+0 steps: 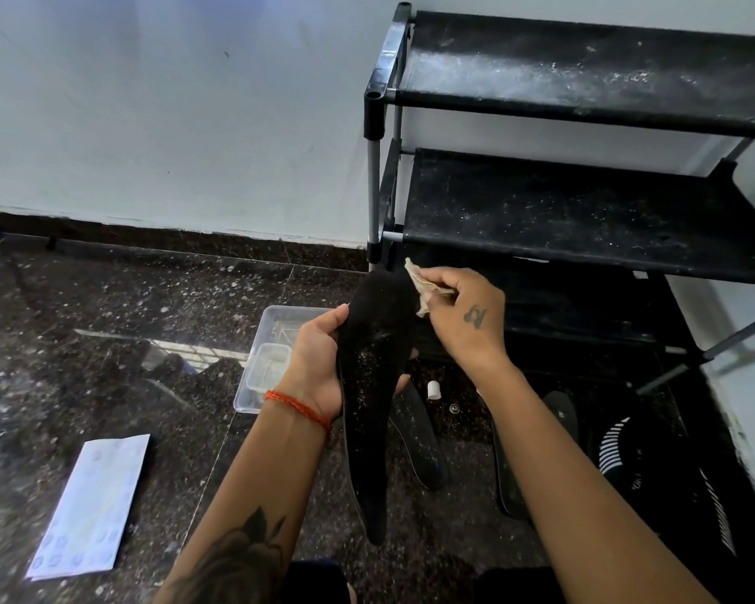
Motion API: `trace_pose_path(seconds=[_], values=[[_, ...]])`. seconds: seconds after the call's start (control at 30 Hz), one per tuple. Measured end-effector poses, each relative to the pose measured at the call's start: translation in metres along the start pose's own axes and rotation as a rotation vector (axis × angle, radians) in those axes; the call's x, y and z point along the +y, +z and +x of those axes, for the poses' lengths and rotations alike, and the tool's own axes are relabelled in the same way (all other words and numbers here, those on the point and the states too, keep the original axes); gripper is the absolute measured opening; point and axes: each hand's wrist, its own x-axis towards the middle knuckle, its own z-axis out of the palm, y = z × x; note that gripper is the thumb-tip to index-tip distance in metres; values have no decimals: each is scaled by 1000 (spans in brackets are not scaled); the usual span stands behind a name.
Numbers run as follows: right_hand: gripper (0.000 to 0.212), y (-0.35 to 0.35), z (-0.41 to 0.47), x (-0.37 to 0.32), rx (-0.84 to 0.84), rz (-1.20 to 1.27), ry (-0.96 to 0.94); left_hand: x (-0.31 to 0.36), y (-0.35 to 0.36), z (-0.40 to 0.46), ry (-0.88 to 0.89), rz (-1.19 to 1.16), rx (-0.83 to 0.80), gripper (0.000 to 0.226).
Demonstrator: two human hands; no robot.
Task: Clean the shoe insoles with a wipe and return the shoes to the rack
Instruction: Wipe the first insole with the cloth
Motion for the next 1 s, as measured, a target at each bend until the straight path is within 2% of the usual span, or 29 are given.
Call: trace_pose_path(seconds=[0.17,0.23,0.3,0.37,0.4,0.47,0.53,0.6,0.7,0.8,0.93,0.97,1.0], values=[[39,22,-9,-3,-162,-54,-33,-3,3,0,-27,7,-9,48],[34,22,-14,-10,-201,15,-75,-2,3,-1,-19,-17,-7,50],[26,18,-16,-16,-312,84,-99,0,1,0,2,-29,-23,60],[27,13,-15,-14,-384,-3,-93,1,1,0,8,-30,-27,65],[28,12,-13,-12,-361,-74,-79,2,0,0,12,-23,-16,62],[28,9,-10,-6,-191,-132,-64,3,-1,0,9,-22,3,57],[32,7,-7,-4,-2,-30,-42,3,-2,2,21,-10,5,58],[33,8,-6,-3,28,53,-9,2,0,0,11,-8,-5,60],[33,20,-8,-1,-93,9,-6,0,4,0,-9,-1,-14,59],[31,26,-15,-11,-197,56,-92,0,4,0,-2,-6,1,59],[28,9,-13,-13,-468,6,-115,2,1,0,15,-12,12,61],[26,4,-10,-9,-454,-48,-104,2,1,0,22,-1,17,60],[25,1,-7,-6,-369,-106,-105,2,1,0,26,7,19,59]])
